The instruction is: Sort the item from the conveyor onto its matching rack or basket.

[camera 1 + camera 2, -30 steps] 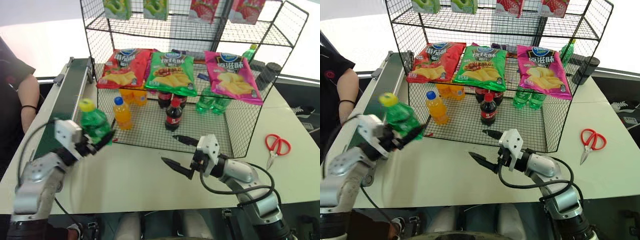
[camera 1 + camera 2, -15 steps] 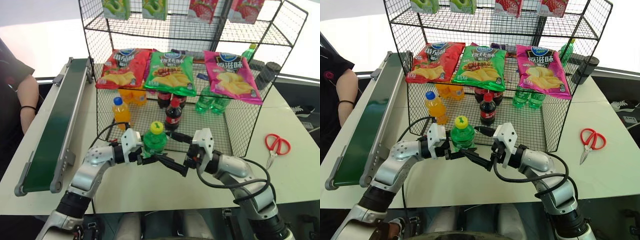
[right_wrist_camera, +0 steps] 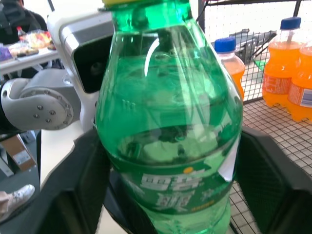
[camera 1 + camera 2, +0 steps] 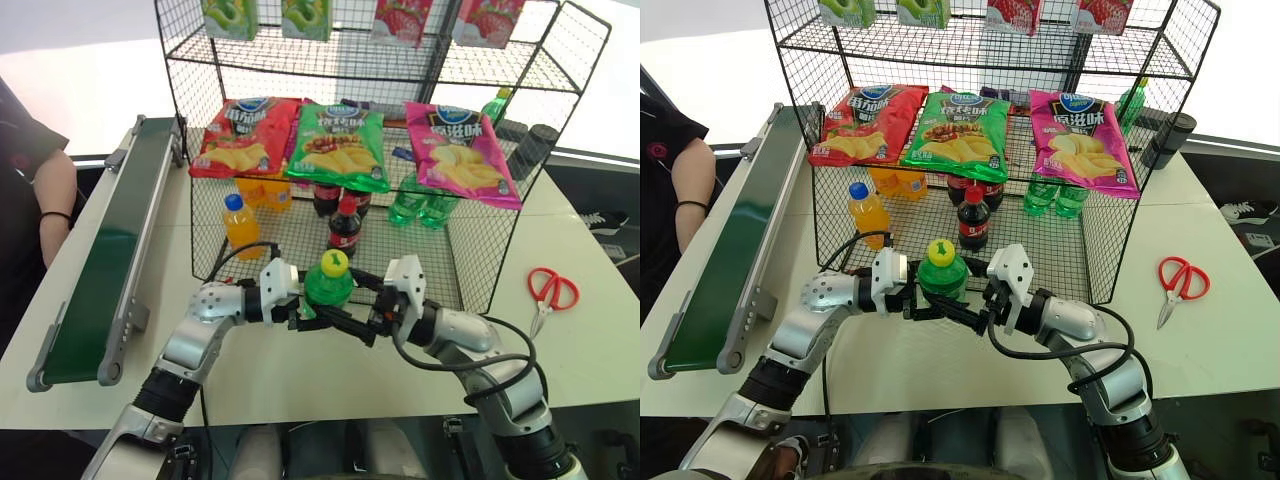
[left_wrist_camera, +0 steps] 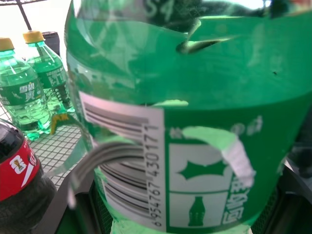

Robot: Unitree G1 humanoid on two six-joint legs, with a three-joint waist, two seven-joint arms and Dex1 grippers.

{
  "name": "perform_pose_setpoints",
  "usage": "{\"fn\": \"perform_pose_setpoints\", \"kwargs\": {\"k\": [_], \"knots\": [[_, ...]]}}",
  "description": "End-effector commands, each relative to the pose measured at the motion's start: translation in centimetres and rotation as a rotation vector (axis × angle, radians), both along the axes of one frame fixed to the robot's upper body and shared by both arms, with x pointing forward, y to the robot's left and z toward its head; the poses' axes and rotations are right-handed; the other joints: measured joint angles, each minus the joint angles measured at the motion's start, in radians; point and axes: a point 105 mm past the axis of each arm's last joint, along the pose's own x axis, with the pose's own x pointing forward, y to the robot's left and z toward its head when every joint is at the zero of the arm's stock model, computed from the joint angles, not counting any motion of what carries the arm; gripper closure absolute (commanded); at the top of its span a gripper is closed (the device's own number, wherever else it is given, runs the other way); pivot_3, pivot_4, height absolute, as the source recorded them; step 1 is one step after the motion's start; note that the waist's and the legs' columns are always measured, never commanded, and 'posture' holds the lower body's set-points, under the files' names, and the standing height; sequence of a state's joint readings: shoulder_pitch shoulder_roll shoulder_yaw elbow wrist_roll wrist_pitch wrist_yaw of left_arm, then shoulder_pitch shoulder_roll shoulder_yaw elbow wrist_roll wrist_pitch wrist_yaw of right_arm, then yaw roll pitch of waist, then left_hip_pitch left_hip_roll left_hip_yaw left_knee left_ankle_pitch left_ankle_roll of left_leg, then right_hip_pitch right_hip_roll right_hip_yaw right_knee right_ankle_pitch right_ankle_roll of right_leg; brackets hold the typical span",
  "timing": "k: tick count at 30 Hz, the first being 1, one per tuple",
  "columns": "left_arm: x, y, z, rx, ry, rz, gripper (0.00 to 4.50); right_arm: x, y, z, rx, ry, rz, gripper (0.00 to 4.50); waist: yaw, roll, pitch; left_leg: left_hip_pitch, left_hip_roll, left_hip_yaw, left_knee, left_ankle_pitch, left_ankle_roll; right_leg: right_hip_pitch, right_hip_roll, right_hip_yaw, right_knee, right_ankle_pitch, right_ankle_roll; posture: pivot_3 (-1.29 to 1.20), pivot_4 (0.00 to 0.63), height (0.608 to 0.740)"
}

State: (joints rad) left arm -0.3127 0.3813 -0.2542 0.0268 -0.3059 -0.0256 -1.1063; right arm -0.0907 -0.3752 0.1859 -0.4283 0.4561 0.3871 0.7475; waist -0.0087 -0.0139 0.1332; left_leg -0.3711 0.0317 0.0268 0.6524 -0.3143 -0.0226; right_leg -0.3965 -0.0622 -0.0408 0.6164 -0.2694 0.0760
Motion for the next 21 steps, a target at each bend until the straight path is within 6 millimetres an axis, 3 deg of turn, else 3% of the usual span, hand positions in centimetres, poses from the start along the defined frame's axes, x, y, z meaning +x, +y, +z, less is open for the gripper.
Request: {"fn": "perform_pose_setpoints", "kwargs": {"k": [1,3,4,9,13,17,21], "knots": [[-0.4,-0.2,0.9,-0.011,-0.011,-0.027,1.23,0.3,-0.1,1.4,0.046,-0.049,-0.014,1.46,0.000,0.000,0.000,0.000,0.000,0.000,0.000,0.000,0.000,0.000,0.000,0.000,0.000,0.000,0.000,0.00,0.150,0.740],[-0.2,-0.1,0.8,-0.014,0.004,-0.007,0.30,0.7,-0.2,1.6,0.054,-0.059,-0.034,1.46,0.000,0.000,0.000,0.000,0.000,0.000,0.000,0.000,0.000,0.000,0.000,0.000,0.000,0.000,0.000,0.00,0.150,0.740],[0.0,-0.1,0.8,-0.008,-0.004,0.008,0.07,0.9,-0.4,1.7,0.056,-0.065,-0.050,1.46,0.001,0.000,0.000,0.000,0.000,0.000,0.000,0.000,0.000,0.000,0.000,0.000,0.000,0.000,0.000,0.00,0.150,0.740],[0.1,1.5,-0.5,0.028,0.011,0.072,0.07,1.9,-2.4,2.1,0.069,-0.108,-0.193,1.46,0.000,0.000,0.000,0.000,0.000,0.000,0.000,0.000,0.000,0.000,0.000,0.000,0.000,0.000,0.000,0.00,0.150,0.740],[0.5,3.2,-1.3,0.036,0.004,0.178,0.07,2.8,-5.9,1.6,0.017,-0.138,-0.388,1.46,0.004,0.000,0.000,0.000,0.000,0.000,0.000,0.000,0.000,0.000,-0.001,0.000,0.000,0.000,0.000,0.00,0.150,0.740],[1.2,4.5,-0.7,-0.002,-0.023,0.291,0.07,4.1,-10.2,-0.1,-0.042,-0.122,-0.636,1.46,0.018,0.000,0.000,0.000,0.000,0.000,0.001,0.000,0.000,0.000,-0.001,0.000,0.000,0.000,0.000,0.00,0.150,0.740],[0.7,4.5,0.9,-0.079,0.003,0.301,0.07,5.7,-12.7,-0.6,-0.017,-0.120,-0.816,1.46,0.020,0.001,0.000,0.001,0.000,0.001,0.000,0.000,0.000,0.000,-0.001,0.001,0.001,0.000,0.000,0.00,0.150,0.740]]}}
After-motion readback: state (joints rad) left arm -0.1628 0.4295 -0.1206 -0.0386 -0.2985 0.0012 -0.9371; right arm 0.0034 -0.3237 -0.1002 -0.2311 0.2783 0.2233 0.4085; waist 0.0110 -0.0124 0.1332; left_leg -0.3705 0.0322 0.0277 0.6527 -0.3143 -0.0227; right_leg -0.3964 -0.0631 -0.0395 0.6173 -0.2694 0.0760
